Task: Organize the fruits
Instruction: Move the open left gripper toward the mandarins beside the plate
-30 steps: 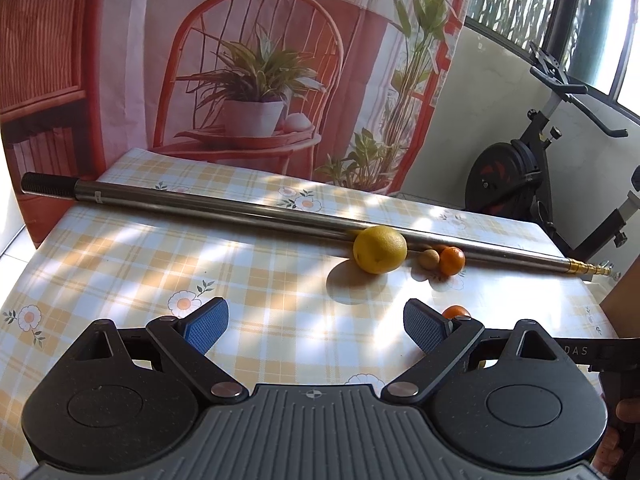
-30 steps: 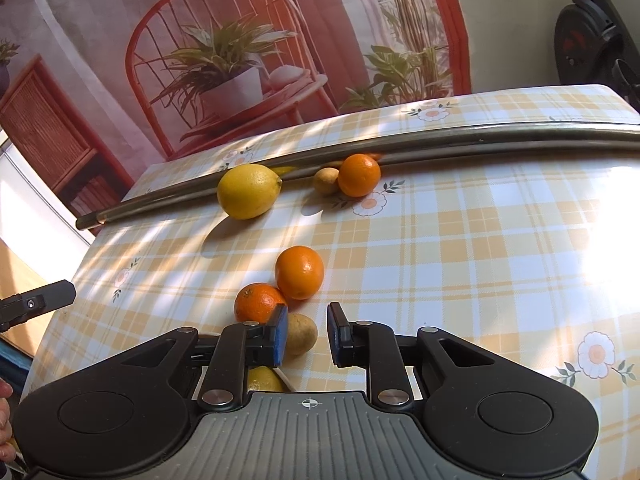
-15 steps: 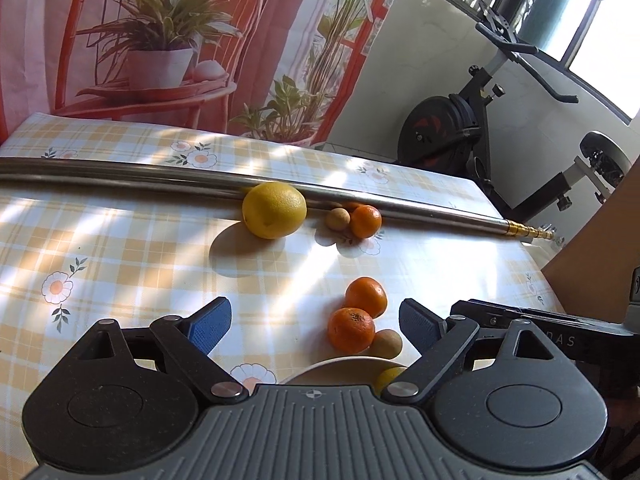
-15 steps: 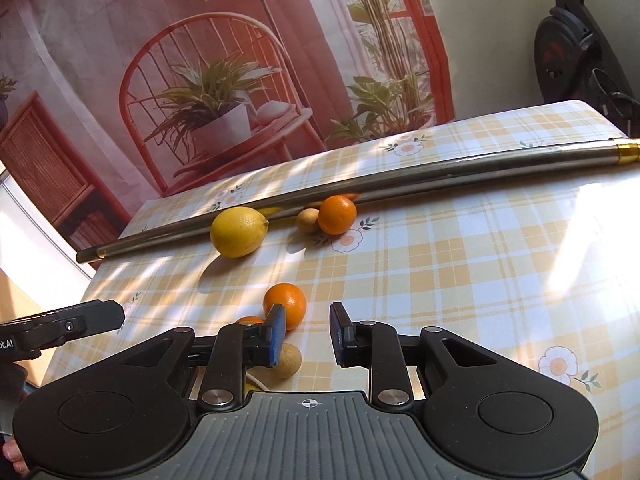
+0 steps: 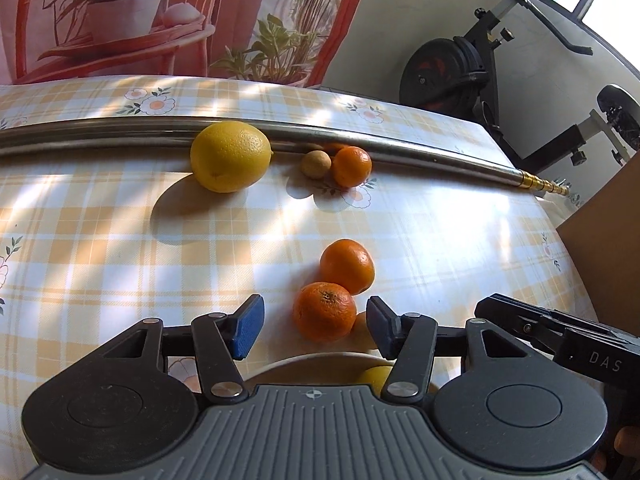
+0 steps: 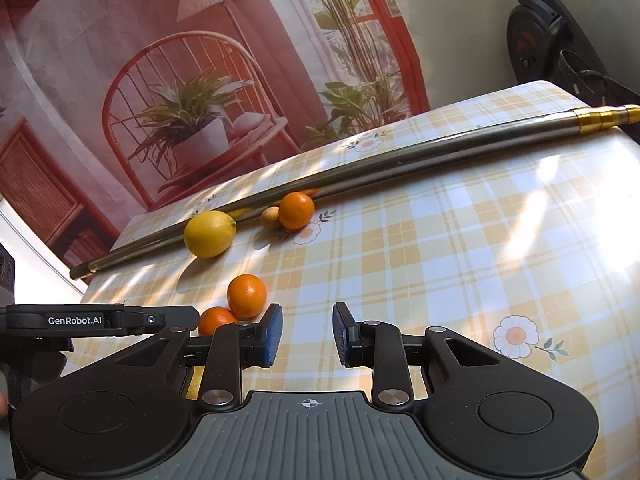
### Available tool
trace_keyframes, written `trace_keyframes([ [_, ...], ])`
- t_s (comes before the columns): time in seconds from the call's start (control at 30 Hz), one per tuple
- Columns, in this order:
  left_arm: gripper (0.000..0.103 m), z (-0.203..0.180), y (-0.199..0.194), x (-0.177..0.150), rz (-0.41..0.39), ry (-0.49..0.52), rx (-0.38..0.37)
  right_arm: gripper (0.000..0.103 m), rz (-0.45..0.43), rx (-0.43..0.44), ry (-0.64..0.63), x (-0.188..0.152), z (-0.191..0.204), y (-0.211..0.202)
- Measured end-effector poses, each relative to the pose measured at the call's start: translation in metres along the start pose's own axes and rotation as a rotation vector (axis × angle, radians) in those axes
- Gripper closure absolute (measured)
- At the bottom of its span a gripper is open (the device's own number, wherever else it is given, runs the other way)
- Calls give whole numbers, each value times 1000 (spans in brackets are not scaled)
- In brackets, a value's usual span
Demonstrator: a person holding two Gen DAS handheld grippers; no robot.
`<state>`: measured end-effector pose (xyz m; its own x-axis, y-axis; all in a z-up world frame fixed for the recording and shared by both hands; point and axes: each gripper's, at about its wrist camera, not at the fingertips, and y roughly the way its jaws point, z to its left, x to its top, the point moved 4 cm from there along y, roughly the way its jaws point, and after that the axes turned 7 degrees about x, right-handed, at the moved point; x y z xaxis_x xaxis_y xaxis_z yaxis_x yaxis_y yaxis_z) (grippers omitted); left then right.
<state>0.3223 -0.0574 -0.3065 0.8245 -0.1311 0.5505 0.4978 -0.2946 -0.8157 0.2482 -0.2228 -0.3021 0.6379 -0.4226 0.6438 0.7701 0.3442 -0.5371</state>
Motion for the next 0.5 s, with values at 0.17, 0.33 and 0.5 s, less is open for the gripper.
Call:
trace_keyframes([
  [0.17,51,-8,7,0,-10,55,52,76,4,-5,-19,-5,-3,-2],
  [0.33,52,-16,8,1,-30,111,73,76,-8,-5,-9,-6,-11,-9],
  [0.5,56,-17,13,-1,-16,153,57,75,-5,14,40,-7,-20,-10],
])
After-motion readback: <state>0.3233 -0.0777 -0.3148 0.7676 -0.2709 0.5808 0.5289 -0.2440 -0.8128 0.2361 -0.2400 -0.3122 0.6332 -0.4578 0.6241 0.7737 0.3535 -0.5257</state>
